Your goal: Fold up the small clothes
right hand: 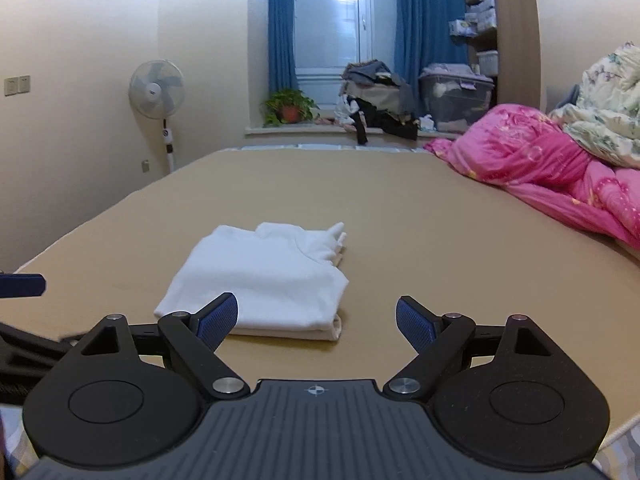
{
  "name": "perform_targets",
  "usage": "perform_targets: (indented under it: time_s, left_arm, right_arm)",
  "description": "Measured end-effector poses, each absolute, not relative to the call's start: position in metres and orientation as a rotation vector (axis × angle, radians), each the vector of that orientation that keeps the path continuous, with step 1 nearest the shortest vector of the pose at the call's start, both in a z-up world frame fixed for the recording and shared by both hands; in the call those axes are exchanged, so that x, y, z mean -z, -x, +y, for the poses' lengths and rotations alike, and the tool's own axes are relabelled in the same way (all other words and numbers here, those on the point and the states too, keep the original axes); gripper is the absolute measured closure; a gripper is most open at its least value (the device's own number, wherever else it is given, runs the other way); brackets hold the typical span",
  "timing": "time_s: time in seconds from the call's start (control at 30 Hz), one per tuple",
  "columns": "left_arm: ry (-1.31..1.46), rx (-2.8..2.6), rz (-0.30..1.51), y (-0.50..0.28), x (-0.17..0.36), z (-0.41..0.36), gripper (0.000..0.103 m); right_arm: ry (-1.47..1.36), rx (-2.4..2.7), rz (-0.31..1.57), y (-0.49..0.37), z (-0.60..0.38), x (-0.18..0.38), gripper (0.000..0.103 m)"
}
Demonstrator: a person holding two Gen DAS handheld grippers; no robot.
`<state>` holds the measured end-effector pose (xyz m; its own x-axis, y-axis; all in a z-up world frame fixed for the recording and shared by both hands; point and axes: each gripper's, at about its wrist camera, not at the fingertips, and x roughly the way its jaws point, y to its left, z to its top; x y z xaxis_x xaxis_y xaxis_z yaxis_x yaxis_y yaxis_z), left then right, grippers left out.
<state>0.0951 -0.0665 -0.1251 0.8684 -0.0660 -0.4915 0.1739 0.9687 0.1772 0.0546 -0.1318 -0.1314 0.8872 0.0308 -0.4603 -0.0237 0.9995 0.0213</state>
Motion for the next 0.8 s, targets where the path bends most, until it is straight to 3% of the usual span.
perform_targets:
  time_s: [0.4,0.8]
  left_arm:
    - [-0.089,0.051,0.667,-0.122,0.136,-0.047,0.0]
    - [-0.022,0.022,0.699,-0.125,0.133,-0.034,0.0]
  right_arm:
    - [-0.108,0.003,0.544,-0.076,-0.147,0.143,0.015]
    - [-0.037,-0.075,0.553,-0.085,-0.117,0.15,0.015]
